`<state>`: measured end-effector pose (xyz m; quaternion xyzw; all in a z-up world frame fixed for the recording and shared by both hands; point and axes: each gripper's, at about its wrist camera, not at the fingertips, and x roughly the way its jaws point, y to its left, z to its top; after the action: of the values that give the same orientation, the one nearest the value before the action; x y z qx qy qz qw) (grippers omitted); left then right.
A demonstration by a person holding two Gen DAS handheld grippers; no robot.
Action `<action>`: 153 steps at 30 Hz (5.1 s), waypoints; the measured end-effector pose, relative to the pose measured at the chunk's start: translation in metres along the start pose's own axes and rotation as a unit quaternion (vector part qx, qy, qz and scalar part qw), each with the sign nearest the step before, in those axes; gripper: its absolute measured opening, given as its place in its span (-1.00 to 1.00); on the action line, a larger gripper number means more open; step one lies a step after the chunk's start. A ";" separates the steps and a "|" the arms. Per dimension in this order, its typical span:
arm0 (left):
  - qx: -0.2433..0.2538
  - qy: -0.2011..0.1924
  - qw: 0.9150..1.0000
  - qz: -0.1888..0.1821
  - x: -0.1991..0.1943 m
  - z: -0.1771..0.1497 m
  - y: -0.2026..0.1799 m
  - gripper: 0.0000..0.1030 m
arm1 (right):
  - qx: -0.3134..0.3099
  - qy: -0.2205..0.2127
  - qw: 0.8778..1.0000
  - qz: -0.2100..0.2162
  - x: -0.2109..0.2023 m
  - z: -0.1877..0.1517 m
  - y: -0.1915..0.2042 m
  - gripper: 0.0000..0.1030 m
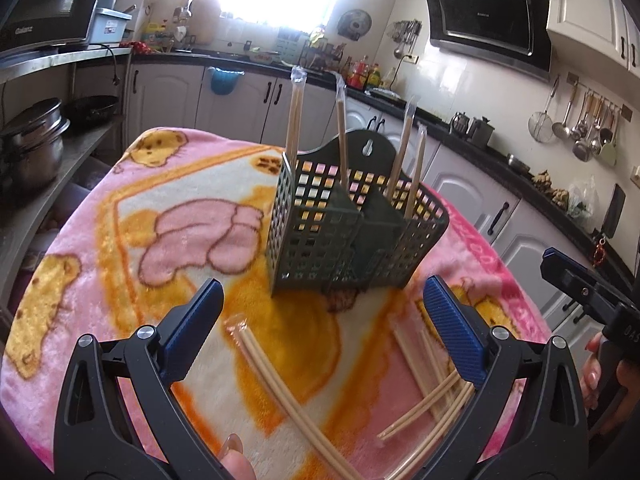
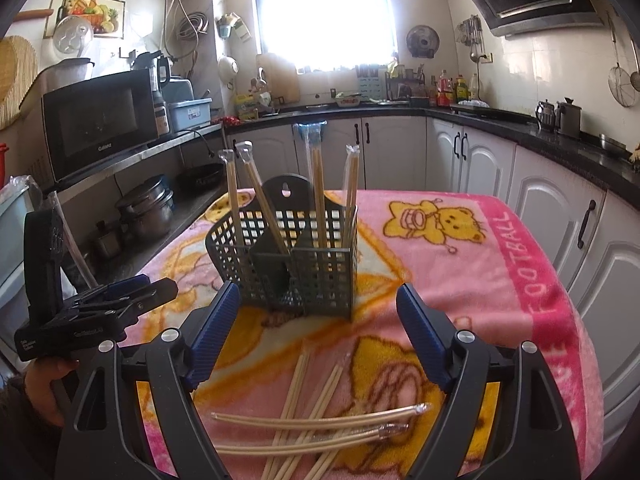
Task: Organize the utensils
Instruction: 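Move both grippers down toward the loose wooden chopsticks on the blanket, then close the left gripper on a chopstick while the right gripper closes on another chopstick, then lift the chopsticks with both grippers and carry them over the green caddy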
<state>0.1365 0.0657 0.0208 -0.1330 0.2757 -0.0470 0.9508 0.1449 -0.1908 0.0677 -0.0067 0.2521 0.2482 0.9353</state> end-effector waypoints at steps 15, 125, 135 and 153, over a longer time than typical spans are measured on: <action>0.005 0.045 0.999 0.014 0.020 -0.021 0.004 0.79 | 0.019 0.037 0.999 -0.013 0.008 -0.029 -0.016 0.52; -0.046 -0.070 0.992 -0.095 -0.017 0.105 -0.015 -1.00 | 0.053 -0.053 0.993 0.088 -0.013 0.061 0.000 -0.89; -0.042 -0.086 0.988 -0.123 -0.023 0.128 -0.026 -1.00 | 0.042 -0.074 0.993 0.088 -0.021 0.073 0.001 -0.89; -0.031 -0.107 0.982 -0.154 -0.024 0.167 -0.039 -1.00 | 0.022 -0.116 0.990 0.077 -0.026 0.109 0.002 -0.89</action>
<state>0.2051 0.0701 0.1800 -0.2077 0.1504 -0.1695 0.9516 0.1754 -0.1862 0.1753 0.0620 0.1468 0.3125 0.9364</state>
